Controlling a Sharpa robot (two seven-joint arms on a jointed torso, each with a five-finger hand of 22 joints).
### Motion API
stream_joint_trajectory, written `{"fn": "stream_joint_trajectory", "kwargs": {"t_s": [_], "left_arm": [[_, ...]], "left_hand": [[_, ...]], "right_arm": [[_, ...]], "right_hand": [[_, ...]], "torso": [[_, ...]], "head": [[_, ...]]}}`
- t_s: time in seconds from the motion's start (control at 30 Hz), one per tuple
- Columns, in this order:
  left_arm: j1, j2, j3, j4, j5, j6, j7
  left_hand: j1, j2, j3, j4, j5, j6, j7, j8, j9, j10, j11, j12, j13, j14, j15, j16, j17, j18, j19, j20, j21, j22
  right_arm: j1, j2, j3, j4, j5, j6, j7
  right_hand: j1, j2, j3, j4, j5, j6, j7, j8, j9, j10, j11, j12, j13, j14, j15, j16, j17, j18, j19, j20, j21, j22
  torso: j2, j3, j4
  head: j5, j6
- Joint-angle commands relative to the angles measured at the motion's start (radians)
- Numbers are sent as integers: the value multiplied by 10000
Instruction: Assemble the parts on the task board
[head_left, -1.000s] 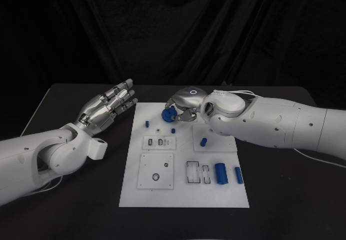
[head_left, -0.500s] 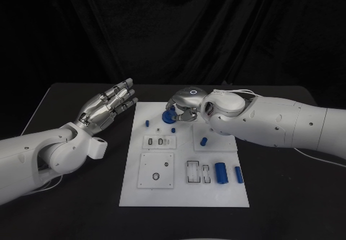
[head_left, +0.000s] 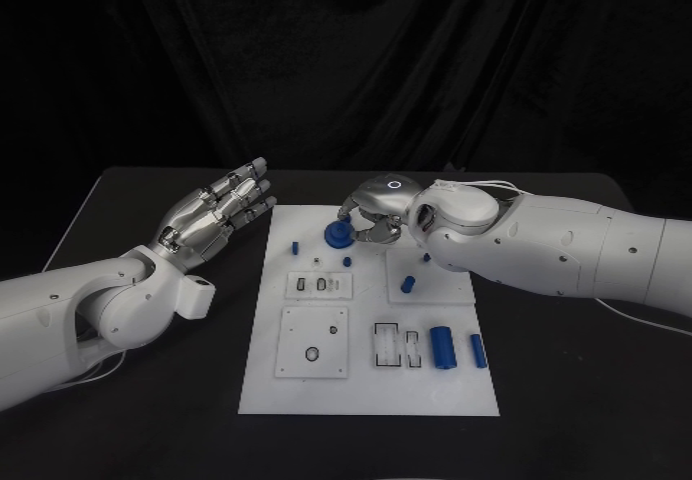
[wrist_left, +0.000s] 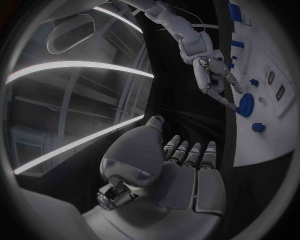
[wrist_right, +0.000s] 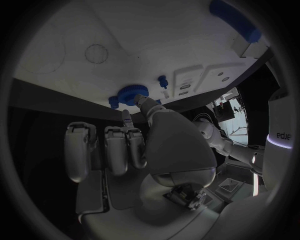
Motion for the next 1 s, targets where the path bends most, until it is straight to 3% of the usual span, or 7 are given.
{"fn": "stream_joint_trajectory", "kwargs": {"t_s": [0.03, 0.2, 0.37, 0.5, 0.73, 0.77, 1.0], "left_arm": [[-4, -70, 6, 39, -76, 130, 938], [-4, -151, 6, 56, -76, 86, 931], [-5, -182, 6, 72, -75, 64, 916], [-6, -169, 6, 69, -75, 60, 892], [-7, -148, 6, 53, -75, 75, 861], [-8, -139, 6, 49, -75, 80, 860], [-9, -87, 6, 25, -75, 119, 851]], "left_hand": [[98, 40, 69, -13, 67, 3, 32, 39, 12, 1, 97, -30, 2, 20, 77, -32, -14, 24, 13, 47, 26, 11], [97, 41, 92, -26, 71, 23, 53, 43, 16, 5, 97, -28, 3, 22, 81, -31, -13, 22, 14, 50, 27, 11], [97, 41, 92, -26, 71, 23, 53, 43, 16, 5, 97, -28, 3, 22, 81, -31, -13, 22, 14, 50, 27, 11], [97, 41, 92, -26, 71, 23, 53, 43, 16, 5, 97, -28, 3, 22, 81, -31, -13, 22, 14, 50, 27, 11], [99, 39, 115, -42, 85, 27, 66, 45, 17, 11, 92, -26, 4, 23, 81, -30, -12, 21, 15, 51, 27, 11], [99, 39, 115, -42, 85, 27, 66, 45, 17, 11, 92, -26, 4, 23, 81, -30, -12, 21, 15, 51, 27, 11], [102, 41, 130, -52, 94, 27, 67, 45, 17, 9, 90, -27, 4, 25, 81, -29, -11, 21, 15, 50, 27, 11]], "right_arm": [[73, -295, 32, 292, -67, -988, -41], [490, -1176, 54, 1139, 65, -1345, -111], [848, -2276, 42, 2027, 177, -1031, -454], [953, -3173, -18, 2543, 386, -713, -556], [759, -4139, -57, 2843, 588, -555, -661], [710, -4228, -59, 2853, 612, -561, -673], [312, -4678, -69, 2850, 699, -642, -716]], "right_hand": [[-120, -42, -45, 127, -168, 97, 41, 34, -18, 1023, -43, 27, 2633, 1031, -74, 25, 2632, 100, 460, -40, -23, 2274], [-308, -34, -180, 321, -554, 402, 21, 113, -24, 1023, -57, 27, 2633, 1031, -85, 25, 2632, 47, 594, -44, 155, 2352], [-372, -31, -237, 400, -701, 497, 11, 121, -32, 1023, -64, 27, 2633, 1031, -94, 25, 2632, 43, 608, -54, 167, 2359], [-413, -22, -281, 468, -791, 631, -4, 153, -27, 1023, -78, 27, 2633, 1031, -104, 25, 2632, 30, 639, -63, 210, 2378], [-409, -28, -294, 481, -825, 672, 1, 161, -26, 1023, -79, 27, 2633, 1031, -107, 25, 2632, 24, 653, -66, 229, 2386], [-412, -35, -306, 494, -860, 687, 3, 160, -29, 1023, -78, 27, 2633, 1031, -108, 25, 2632, 23, 656, -68, 232, 2388], [-417, -73, -368, 556, -1038, 728, -3, 141, -45, 1023, -82, 27, 2633, 1031, -112, 25, 2632, 30, 641, -73, 204, 2378]], "torso": [[2, -1, 6], [1, -1, 1], [-10, 3, -14], [-35, 7, -43], [-77, 11, -99], [-70, -6, -76], [-180, -30, -135]], "head": [[61, 33], [65, 72], [-62, 155], [-29, 140], [1, 48], [-6, 63], [120, -53]]}}
